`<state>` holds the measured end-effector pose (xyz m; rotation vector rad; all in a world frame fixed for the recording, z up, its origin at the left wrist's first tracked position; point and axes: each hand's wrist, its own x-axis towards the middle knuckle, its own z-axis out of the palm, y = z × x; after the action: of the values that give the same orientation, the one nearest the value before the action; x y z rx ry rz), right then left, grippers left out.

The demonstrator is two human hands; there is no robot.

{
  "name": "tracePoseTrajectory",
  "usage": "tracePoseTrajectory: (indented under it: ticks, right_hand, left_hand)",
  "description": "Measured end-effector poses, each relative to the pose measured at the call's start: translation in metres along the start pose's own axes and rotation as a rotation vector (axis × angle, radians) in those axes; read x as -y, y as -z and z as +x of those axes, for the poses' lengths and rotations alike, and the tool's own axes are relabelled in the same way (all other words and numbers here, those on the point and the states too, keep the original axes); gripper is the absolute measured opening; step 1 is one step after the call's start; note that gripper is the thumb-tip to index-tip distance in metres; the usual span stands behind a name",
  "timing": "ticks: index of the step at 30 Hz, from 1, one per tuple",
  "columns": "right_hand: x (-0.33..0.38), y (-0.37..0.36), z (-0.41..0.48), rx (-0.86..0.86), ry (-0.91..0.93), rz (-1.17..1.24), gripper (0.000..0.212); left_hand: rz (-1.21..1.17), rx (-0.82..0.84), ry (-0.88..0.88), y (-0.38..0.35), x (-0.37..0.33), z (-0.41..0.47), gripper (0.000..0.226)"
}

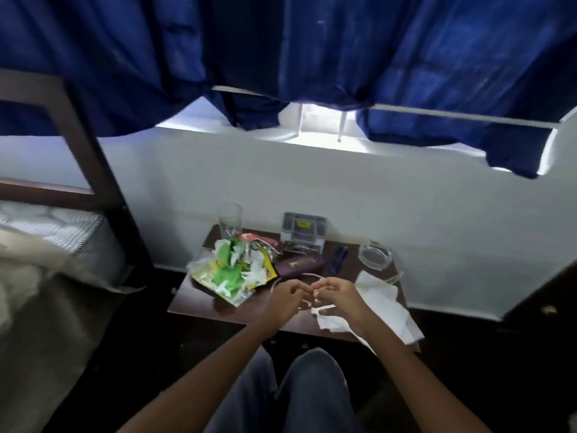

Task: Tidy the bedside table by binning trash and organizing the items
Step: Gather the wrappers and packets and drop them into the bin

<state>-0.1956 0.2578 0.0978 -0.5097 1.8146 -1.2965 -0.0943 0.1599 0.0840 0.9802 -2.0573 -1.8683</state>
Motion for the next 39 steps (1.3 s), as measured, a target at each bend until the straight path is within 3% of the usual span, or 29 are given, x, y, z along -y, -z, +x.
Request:
tracePoseTrajectory:
  ticks: [10, 15, 17, 24, 29, 33, 36, 39]
  right_hand:
    - [0.028, -0.089, 0.087, 0.091, -0.002, -0.205, 0.015]
    - [0.032, -0.092, 0.144, -0.216, 0.301, -0.627, 0.007]
    - [0.035, -0.086, 0.164, -0.277, 0.333, -0.804, 0.017]
    - [0.040, -0.091, 0.216, -0.021, 0.294, -1.186, 0.053]
    - [0.034, -0.092, 0.227, -0.102, 0.322, -1.256, 0.042]
    - [0.036, -0.084, 0.220, -0.246, 0.420, -1.145, 0.023]
    - [0.038, -0.074, 0.215, -0.335, 0.421, -1.016, 0.023]
    - [0.036, -0.066, 0.211, -0.288, 0.403, -0.976, 0.026]
  left_hand:
    - [-0.199, -0.199, 0.095, 0.090, 0.038, 0.038, 0.026]
    - [-0.218, -0.278, 0.115, 0.113, 0.047, 0.059, 0.025]
    - [-0.223, -0.296, 0.124, 0.120, 0.052, 0.067, 0.025]
    - [-0.278, -0.325, 0.173, 0.130, 0.066, 0.087, 0.027]
    - [-0.302, -0.342, 0.191, 0.133, 0.071, 0.091, 0.029]
    - [-0.314, -0.359, 0.200, 0.134, 0.073, 0.090, 0.030]
    - [-0.297, -0.369, 0.195, 0.133, 0.072, 0.089, 0.029]
    - [-0.255, -0.371, 0.182, 0.130, 0.075, 0.086, 0.027]
